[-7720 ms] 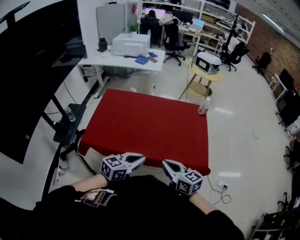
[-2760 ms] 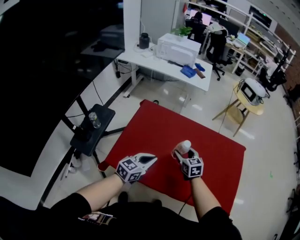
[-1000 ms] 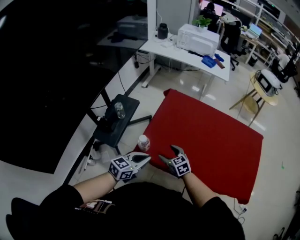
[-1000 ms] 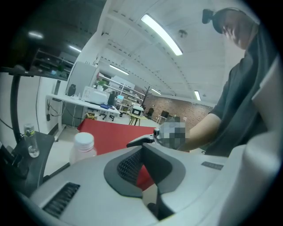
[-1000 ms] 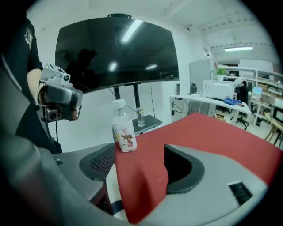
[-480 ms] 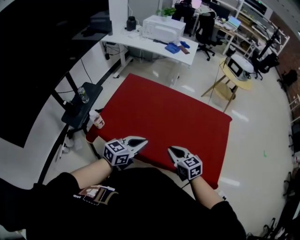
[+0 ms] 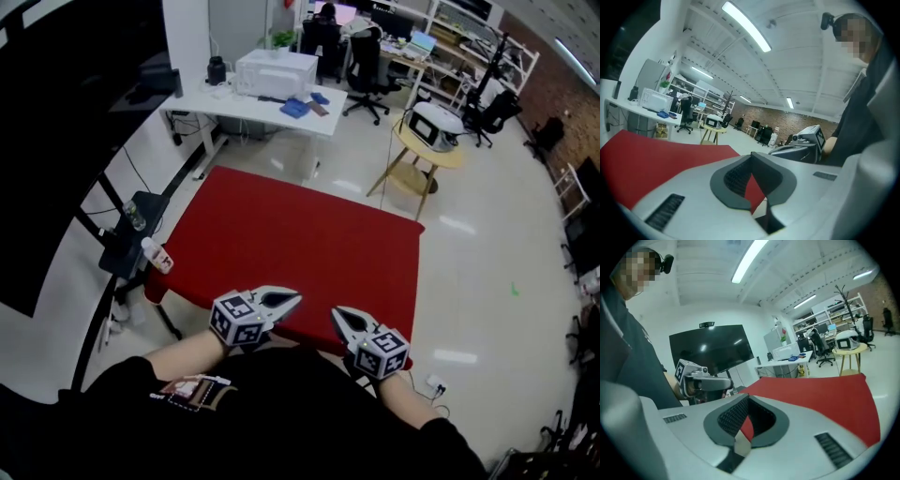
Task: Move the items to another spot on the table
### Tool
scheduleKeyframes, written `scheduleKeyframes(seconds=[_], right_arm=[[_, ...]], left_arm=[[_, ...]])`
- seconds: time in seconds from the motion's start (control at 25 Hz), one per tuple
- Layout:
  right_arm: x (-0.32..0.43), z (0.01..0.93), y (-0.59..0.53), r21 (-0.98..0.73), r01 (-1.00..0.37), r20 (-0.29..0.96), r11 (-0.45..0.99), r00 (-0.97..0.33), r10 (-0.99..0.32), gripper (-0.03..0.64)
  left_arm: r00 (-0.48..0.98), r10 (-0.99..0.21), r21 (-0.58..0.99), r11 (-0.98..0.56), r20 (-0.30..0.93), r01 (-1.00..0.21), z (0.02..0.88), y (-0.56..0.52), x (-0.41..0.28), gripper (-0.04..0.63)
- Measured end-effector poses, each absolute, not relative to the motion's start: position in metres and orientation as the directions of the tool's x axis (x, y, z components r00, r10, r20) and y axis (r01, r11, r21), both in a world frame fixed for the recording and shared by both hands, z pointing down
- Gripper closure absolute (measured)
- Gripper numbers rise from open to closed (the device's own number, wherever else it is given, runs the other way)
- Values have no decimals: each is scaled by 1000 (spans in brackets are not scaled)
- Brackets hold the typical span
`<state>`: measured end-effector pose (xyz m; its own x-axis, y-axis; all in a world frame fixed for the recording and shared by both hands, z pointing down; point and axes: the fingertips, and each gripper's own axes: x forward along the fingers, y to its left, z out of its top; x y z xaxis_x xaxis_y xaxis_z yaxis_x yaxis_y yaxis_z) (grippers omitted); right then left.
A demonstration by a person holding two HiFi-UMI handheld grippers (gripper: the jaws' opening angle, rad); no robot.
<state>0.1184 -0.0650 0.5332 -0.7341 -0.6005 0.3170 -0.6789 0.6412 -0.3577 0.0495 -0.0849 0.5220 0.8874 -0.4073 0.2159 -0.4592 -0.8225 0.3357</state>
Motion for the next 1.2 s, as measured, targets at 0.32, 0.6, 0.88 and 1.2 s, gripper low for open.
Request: scheduleKeyframes(seconds=[0.32,0.6,0.88,1.2], right_arm=[[123,544,-46,-388,-740,327,550,-668,-668,634],[113,545,-55,-430,-730,306,531,-672,-674,634],[99,542,-54,-401,-715,306,573,-694,-652,634],[100,538,-48,-395,-714,305,578,-695,-651,634]], left_arm=[[903,-338,421,-802,265,-424,552,-59,41,603],[912,-320,400,-824,256,-402,544,-62,30,603],[906,-348,393,-818,242,-419,541,-64,18,603],[908,-341,395,-820,244,-415,539,-58,19,603]])
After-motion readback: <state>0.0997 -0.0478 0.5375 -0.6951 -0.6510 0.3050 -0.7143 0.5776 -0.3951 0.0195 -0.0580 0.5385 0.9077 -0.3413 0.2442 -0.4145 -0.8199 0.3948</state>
